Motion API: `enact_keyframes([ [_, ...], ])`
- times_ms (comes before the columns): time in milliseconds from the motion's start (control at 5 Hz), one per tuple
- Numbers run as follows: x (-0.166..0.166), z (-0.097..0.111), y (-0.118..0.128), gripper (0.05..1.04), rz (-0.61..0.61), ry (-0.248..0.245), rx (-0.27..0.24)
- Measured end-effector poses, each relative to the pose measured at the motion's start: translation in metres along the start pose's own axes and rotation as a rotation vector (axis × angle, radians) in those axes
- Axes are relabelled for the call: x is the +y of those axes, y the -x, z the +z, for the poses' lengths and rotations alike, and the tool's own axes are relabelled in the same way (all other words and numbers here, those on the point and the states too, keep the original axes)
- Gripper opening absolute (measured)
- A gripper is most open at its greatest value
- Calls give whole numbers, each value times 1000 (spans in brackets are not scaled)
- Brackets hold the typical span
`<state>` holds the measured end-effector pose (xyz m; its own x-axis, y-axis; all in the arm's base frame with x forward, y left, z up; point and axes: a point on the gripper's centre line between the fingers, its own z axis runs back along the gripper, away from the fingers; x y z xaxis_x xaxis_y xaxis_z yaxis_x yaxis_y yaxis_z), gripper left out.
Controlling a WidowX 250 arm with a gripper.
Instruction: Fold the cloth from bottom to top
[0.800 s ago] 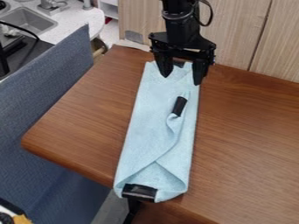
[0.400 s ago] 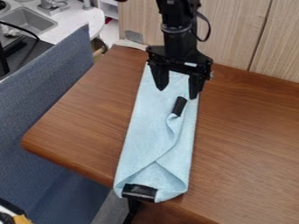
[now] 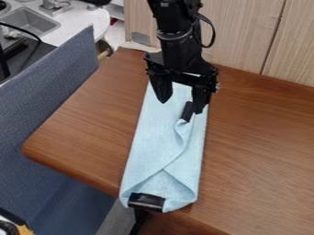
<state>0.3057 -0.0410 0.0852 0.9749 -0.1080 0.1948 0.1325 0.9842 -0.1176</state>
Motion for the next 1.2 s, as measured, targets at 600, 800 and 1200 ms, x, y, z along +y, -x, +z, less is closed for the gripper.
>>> enact_keyframes([
  [600, -21, -30, 66, 999, -154, 55, 70],
  [800, -30, -57, 89, 999, -192, 92, 92],
  [1200, -34, -87, 107, 955, -244, 45, 169],
])
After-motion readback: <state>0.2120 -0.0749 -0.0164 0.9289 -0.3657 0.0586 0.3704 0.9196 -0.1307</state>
